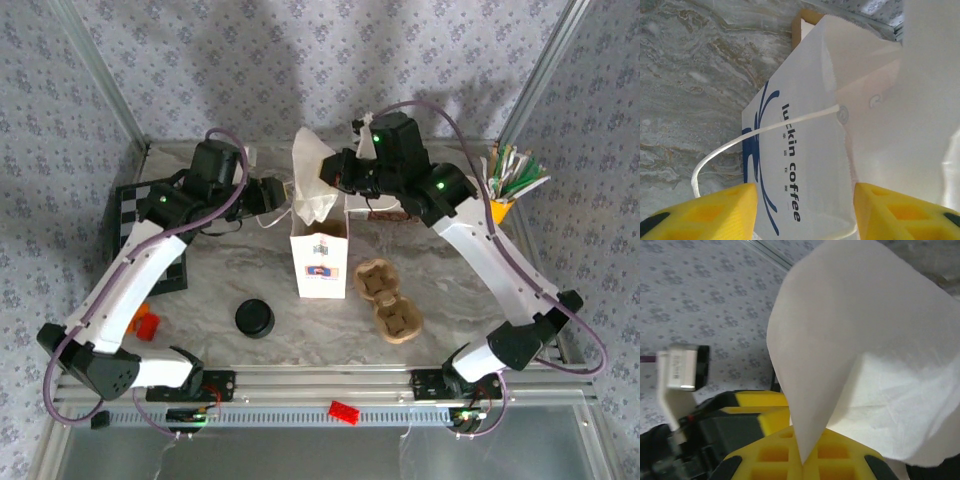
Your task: Pack the takeout coffee
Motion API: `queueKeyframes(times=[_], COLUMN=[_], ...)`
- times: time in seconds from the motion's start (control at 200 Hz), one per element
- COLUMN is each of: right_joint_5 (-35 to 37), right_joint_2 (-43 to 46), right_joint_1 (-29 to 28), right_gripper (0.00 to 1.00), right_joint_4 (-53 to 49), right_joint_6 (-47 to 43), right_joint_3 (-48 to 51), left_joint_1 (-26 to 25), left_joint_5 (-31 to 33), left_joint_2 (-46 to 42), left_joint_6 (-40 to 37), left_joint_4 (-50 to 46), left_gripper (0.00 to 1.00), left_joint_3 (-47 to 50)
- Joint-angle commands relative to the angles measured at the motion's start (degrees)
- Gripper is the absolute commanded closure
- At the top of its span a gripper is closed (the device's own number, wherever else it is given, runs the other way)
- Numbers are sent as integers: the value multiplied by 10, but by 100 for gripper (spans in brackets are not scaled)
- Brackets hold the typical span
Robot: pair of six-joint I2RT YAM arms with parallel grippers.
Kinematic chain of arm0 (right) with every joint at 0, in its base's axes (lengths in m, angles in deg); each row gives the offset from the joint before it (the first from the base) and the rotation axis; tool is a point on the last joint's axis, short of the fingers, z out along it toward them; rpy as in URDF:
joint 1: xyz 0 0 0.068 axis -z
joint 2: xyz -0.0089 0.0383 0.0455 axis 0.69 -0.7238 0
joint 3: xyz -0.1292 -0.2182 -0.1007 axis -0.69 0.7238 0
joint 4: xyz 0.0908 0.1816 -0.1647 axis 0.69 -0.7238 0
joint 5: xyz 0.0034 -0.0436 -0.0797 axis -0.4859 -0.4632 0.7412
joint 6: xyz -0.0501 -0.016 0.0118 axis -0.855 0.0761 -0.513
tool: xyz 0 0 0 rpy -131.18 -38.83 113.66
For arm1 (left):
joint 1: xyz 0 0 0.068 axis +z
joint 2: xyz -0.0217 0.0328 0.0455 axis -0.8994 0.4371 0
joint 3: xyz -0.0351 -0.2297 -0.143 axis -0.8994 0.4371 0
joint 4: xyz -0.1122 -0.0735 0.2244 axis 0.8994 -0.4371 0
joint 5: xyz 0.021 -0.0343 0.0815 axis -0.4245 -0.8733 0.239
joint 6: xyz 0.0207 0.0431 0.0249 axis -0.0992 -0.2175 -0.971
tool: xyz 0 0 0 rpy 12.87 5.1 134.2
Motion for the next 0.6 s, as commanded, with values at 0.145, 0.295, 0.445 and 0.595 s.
queueKeyframes(times=[0.145, 0.295, 0.445, 0.595], right_joint_5=[7, 36, 63, 96], right_joint_2=[-58, -91, -116, -128], right_joint_1=[2, -6, -21, -38], right_gripper=[100, 96, 86, 64], right_joint_4=[-106, -149, -195, -236], right_joint_6=[-46, -75, -94, -129], right_joint_3=[-51, -78, -106, -158], left_joint_1=[7, 9, 10, 11], left_joint_5=[15, 19, 24, 22], left_joint_2=[3, 5, 5, 6], left_joint_6=[18, 19, 18, 18], left_joint_4=[13, 12, 10, 11], left_gripper=[48, 48, 48, 48], left_joint_3=[8, 11, 10, 8])
